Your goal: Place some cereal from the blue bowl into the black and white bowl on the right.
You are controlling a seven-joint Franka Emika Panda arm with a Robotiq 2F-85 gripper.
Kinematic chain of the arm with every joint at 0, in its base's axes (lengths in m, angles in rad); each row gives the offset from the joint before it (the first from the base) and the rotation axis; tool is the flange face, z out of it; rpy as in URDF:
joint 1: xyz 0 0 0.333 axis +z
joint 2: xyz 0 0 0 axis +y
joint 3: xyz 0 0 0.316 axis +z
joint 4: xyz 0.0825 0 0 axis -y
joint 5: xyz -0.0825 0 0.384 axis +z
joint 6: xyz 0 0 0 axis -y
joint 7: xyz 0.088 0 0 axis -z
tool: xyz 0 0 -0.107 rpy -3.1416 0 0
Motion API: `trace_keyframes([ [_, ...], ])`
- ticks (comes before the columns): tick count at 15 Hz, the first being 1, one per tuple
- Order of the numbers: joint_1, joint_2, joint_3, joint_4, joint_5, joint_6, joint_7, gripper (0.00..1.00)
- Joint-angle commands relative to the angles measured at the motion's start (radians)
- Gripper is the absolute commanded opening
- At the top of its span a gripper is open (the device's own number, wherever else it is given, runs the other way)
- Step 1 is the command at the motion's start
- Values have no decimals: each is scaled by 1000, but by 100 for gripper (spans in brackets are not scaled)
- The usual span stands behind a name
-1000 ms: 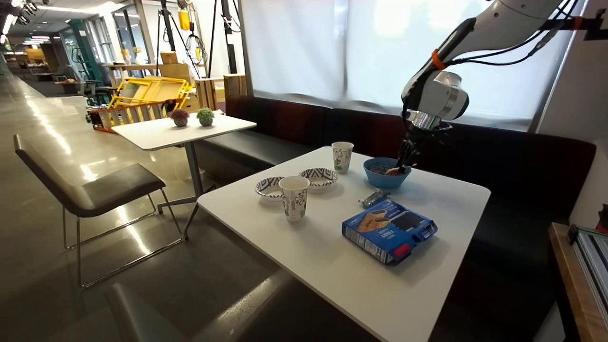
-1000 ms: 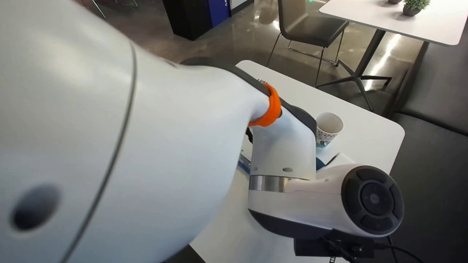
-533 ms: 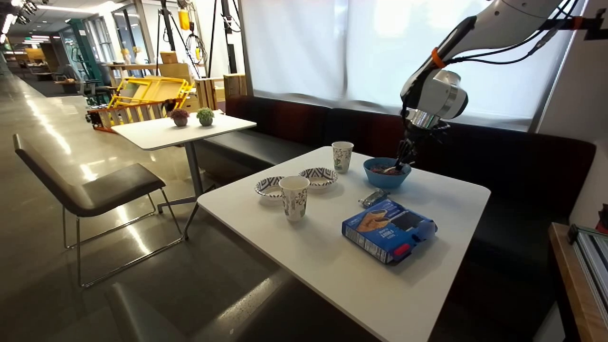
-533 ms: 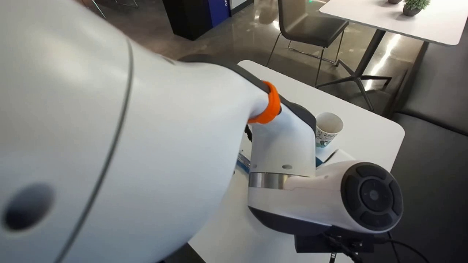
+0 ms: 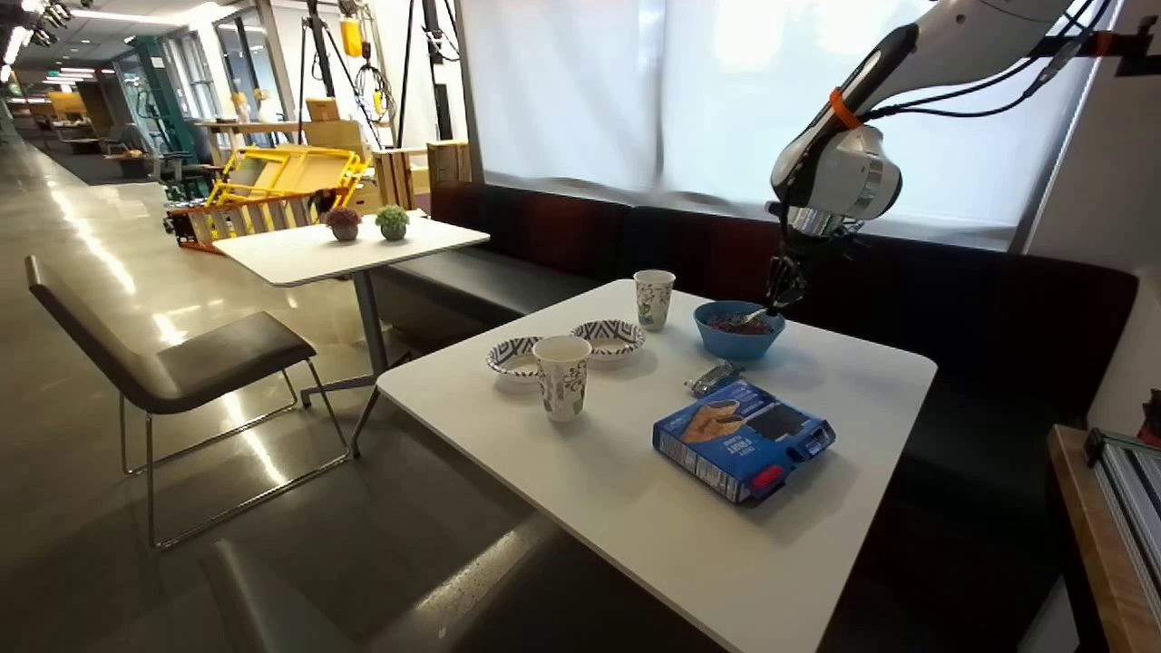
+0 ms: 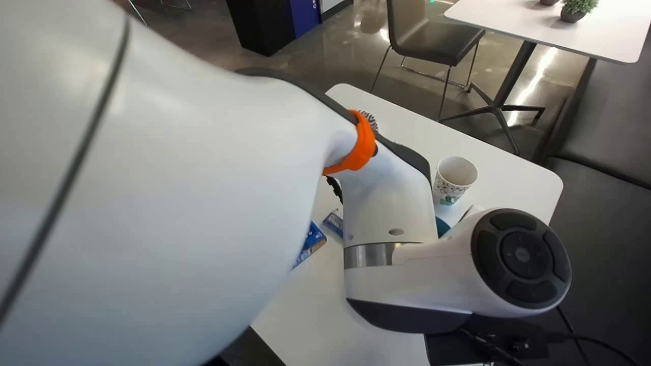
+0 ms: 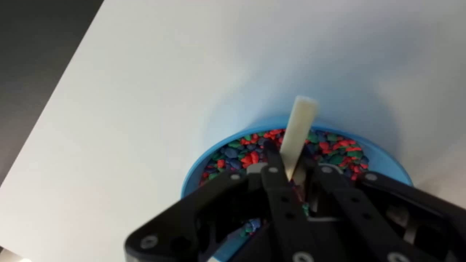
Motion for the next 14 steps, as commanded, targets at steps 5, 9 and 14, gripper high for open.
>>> trace_keyframes([
  [5,-149,-34,151,-28,44,-59,-233,3],
  [9,-217,-67,229,-40,122,-118,-359,3],
  [14,-225,-118,235,-33,243,-241,-476,3],
])
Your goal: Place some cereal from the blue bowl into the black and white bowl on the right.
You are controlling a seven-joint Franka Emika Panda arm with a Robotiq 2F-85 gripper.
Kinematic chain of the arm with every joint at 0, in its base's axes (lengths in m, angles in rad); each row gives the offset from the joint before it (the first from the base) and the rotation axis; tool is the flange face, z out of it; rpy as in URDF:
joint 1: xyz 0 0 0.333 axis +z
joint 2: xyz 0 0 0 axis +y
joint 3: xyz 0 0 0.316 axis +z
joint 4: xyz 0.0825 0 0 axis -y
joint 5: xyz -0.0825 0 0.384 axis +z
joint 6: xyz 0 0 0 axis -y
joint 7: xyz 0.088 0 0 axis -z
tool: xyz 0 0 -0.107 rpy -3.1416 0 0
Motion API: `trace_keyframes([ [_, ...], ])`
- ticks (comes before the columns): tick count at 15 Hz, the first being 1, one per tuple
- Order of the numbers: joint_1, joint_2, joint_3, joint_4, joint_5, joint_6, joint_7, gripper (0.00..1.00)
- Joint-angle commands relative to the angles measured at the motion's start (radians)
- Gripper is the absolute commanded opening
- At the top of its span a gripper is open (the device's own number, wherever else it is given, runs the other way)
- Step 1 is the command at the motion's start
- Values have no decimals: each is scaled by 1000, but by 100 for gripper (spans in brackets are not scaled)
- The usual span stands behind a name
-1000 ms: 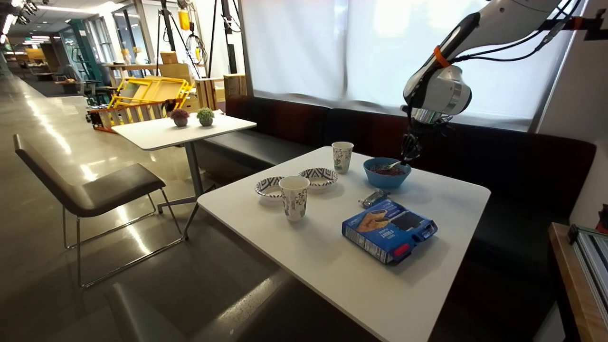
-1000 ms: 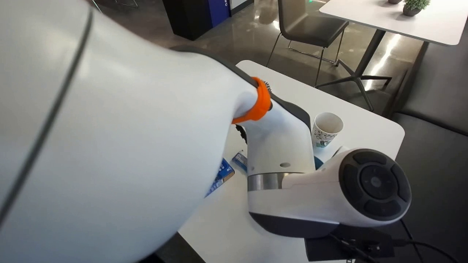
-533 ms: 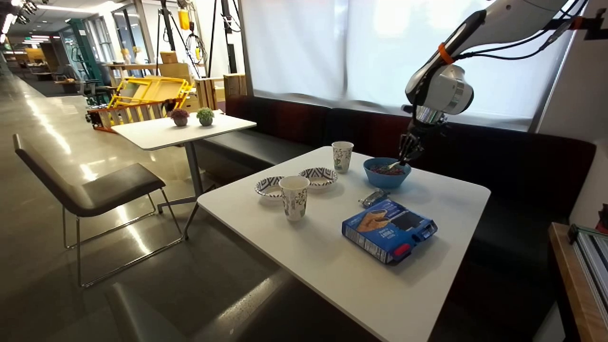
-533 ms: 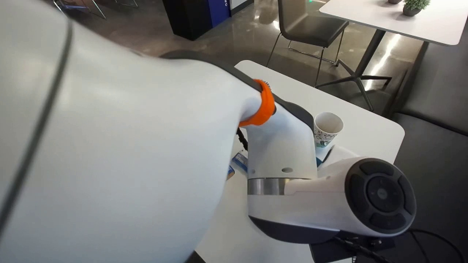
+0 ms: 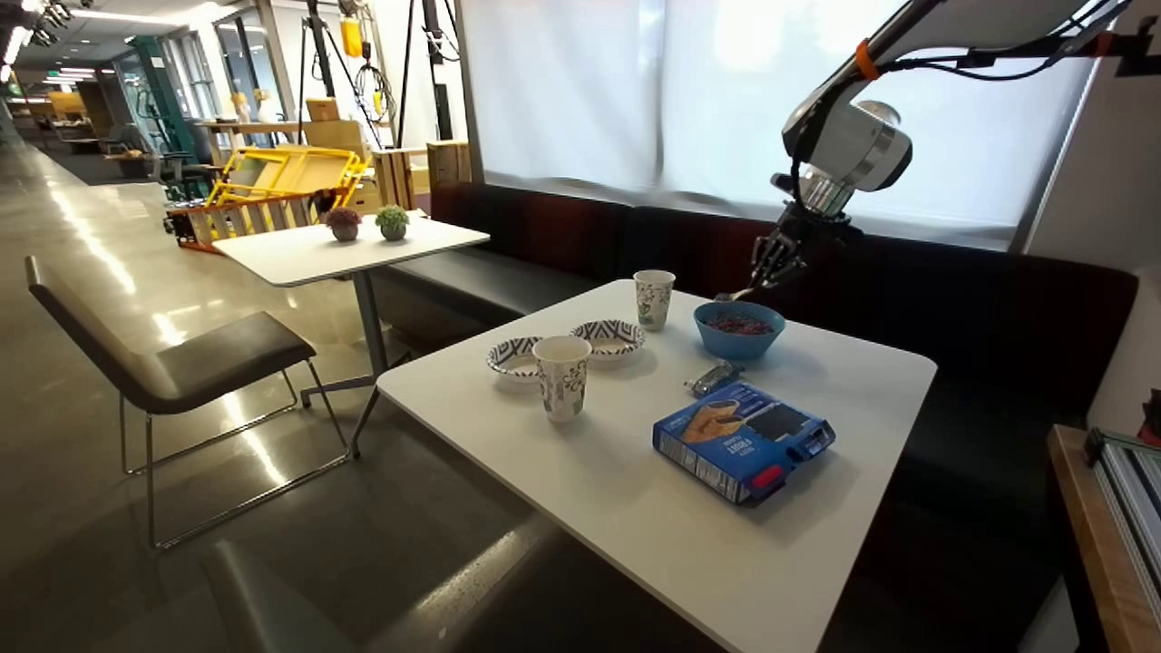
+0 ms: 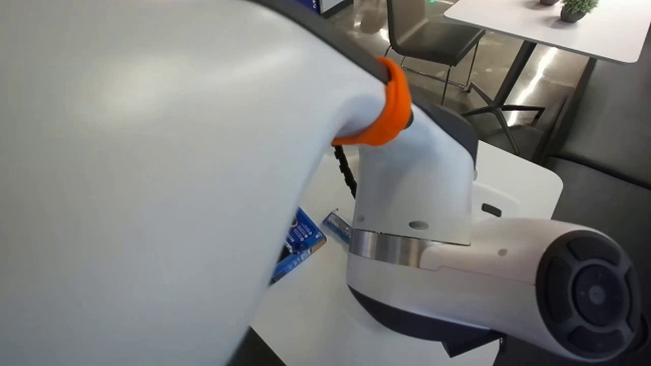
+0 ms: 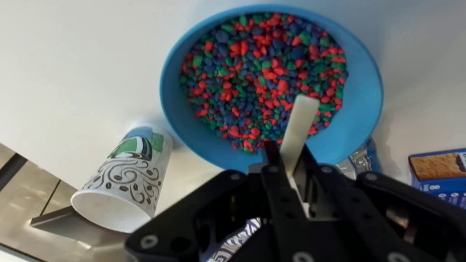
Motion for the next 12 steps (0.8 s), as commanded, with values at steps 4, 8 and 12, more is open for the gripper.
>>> trace_keyframes([
  [4,80,-78,-43,-29,127,-77,-47,3],
  [8,203,-75,-86,-15,146,-29,0,3],
  [12,331,-40,-131,4,159,74,83,3],
])
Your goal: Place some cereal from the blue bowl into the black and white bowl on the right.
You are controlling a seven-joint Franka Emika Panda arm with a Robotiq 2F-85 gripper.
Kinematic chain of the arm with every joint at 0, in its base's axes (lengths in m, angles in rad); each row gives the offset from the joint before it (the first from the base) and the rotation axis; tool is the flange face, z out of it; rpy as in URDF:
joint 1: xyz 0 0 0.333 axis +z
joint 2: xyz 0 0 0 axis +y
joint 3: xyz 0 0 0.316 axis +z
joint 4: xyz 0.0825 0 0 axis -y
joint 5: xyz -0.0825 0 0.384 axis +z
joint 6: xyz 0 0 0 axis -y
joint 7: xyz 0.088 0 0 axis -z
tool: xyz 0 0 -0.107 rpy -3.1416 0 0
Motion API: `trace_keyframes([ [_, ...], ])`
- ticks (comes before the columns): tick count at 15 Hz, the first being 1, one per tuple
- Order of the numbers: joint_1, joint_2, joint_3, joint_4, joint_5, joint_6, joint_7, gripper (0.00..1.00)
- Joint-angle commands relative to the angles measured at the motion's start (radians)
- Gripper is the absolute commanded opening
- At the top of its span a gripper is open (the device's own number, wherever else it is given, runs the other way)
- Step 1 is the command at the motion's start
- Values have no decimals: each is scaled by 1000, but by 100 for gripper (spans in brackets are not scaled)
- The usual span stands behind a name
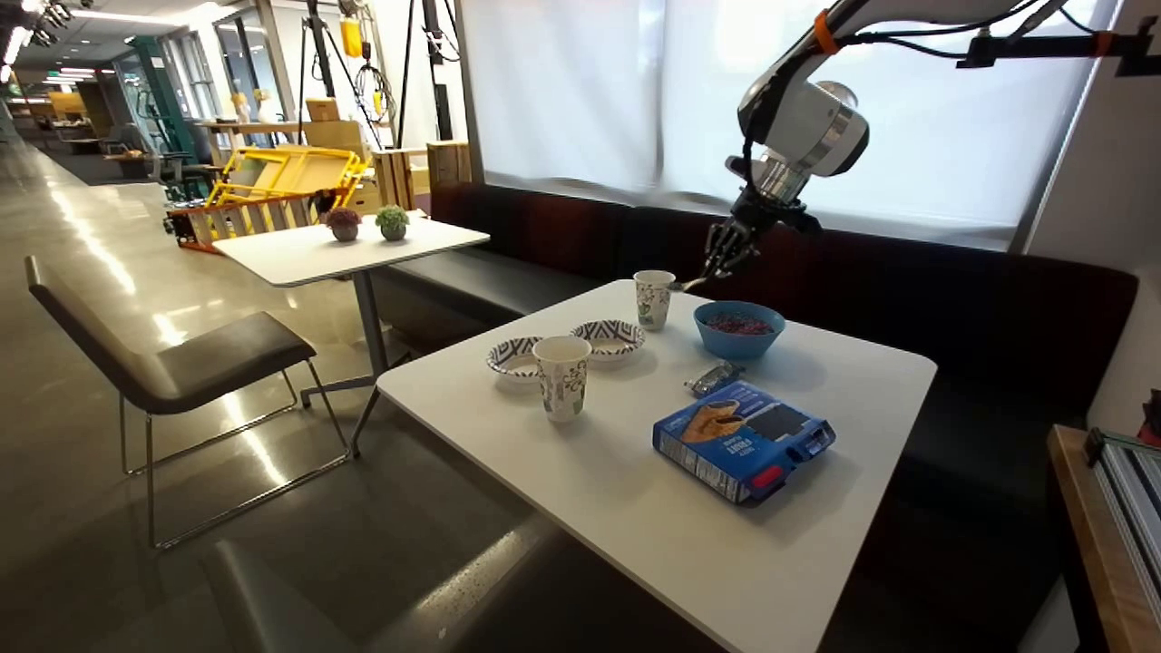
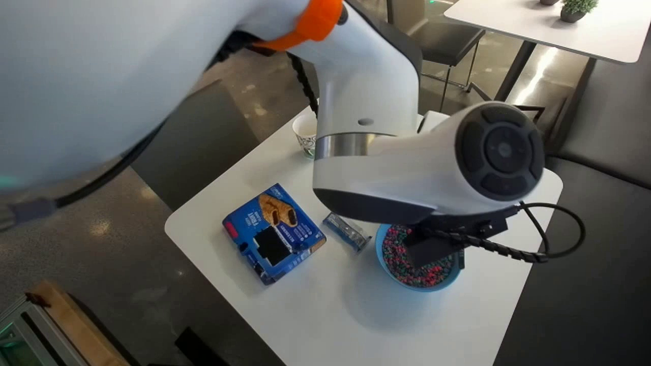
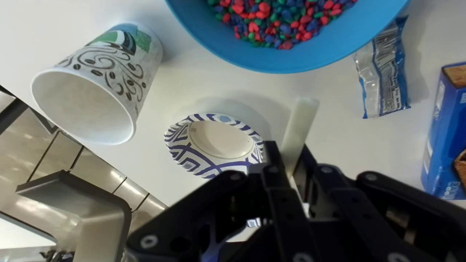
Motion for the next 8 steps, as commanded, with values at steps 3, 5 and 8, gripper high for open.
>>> trace_keyframes([
  [3,169,51,-64,21,42,154,138,3],
  [5,206,77,-67,29,49,215,189,3],
  [8,204,65,-54,10,25,230,215,3],
])
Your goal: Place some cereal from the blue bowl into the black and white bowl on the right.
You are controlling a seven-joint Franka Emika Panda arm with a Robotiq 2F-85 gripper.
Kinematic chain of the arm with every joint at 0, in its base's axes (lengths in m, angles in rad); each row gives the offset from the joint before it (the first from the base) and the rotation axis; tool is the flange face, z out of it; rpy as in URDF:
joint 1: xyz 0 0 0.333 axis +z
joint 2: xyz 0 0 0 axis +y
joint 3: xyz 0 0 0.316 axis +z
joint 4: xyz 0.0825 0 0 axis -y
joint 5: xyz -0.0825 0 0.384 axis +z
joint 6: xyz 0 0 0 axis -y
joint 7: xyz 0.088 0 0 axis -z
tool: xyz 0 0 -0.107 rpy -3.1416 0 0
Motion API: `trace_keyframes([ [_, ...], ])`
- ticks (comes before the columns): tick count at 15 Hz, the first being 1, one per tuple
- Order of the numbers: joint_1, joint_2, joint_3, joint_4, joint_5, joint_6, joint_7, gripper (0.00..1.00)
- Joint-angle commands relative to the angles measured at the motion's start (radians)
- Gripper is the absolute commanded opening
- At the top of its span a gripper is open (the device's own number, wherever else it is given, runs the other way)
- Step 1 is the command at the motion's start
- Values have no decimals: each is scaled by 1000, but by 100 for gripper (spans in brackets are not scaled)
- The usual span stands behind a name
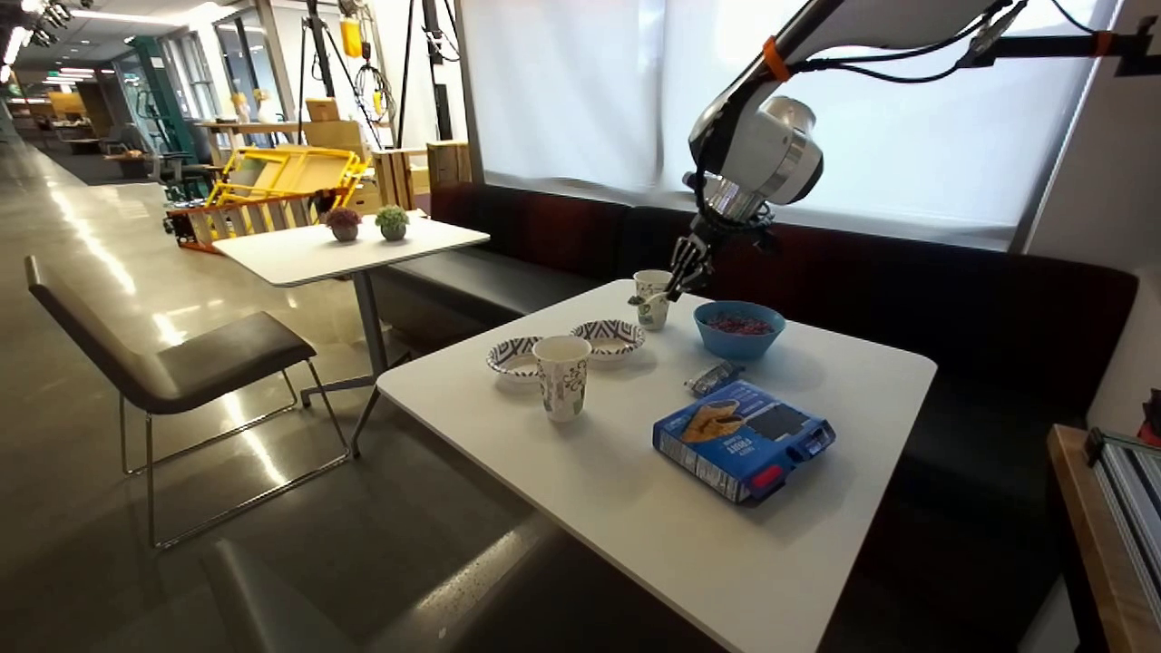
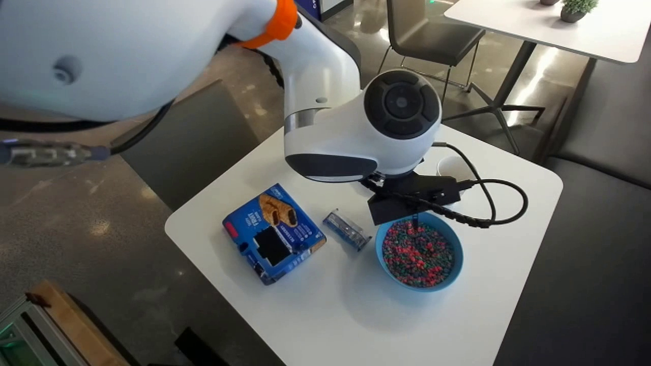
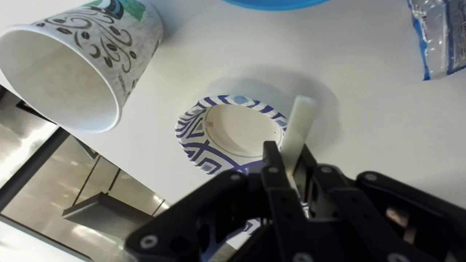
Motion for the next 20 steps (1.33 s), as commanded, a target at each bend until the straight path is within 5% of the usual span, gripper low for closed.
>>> trace_keyframes([
  [1,7,7,1,0,-5,10,10,14],
  [8,3,2,-1,1,-4,10,10,14],
  [9,3,2,0,1,-4,10,10,3],
  [20,22,103,-1,102,-25,41,27,3],
])
